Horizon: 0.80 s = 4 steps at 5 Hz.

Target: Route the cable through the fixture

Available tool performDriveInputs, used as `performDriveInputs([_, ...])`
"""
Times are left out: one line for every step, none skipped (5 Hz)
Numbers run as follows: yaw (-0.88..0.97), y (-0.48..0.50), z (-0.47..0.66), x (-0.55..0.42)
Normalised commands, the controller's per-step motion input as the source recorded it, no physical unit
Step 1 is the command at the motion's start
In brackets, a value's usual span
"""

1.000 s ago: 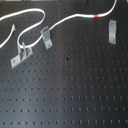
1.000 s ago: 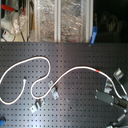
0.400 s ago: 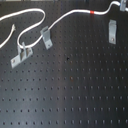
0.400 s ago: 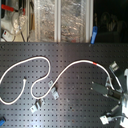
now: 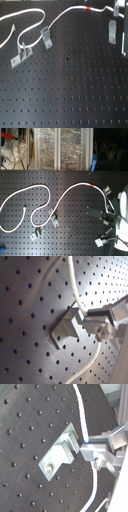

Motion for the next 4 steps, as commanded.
performDriveInputs([0.0,-0.175,0.17,-0.389])
performDriveInputs([0.0,-0.11,0.06,-0.314])
performDriveInputs([0.0,-0.011,0.02,-0.035])
performDriveInputs([-0.04,-0.148,0.32,-0.271])
